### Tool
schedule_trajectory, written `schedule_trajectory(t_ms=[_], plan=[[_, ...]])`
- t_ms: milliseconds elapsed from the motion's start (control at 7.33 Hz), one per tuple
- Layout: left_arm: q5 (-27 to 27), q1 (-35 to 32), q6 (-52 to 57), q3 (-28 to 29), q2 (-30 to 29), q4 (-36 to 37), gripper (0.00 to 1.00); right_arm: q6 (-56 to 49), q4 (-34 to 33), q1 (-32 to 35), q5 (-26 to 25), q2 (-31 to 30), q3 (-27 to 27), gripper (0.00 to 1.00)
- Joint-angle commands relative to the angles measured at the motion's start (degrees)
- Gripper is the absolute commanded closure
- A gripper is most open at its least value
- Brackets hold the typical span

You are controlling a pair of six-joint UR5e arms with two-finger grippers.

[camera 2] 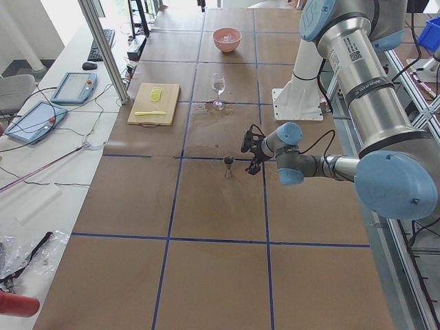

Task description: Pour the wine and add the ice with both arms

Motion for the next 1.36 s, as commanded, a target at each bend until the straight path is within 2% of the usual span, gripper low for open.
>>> schedule_trajectory(t_ms=[0,409,545,682,1227], plan=[[11.4,7.4,-6.1,3.5,-1.4,0.1,0.02,0.0,0.1,0.0,0.0,-0.2,0.0,0.00],[23.5,10.2,-7.9,4.1,-2.5,3.8,0.02,0.0,0.1,0.0,0.1,-0.2,0.3,0.00],[28.8,12.6,-10.9,4.2,-3.5,8.9,0.02,0.0,0.0,0.0,0.3,-0.2,1.1,0.00],[31.5,13.7,-12.5,4.2,-5.7,12.4,0.02,0.1,0.0,0.0,0.3,-0.2,1.3,0.00],[44.8,15.3,-16.0,7.8,-7.5,12.8,0.02,0.0,0.0,0.0,0.3,-0.2,1.3,0.00]])
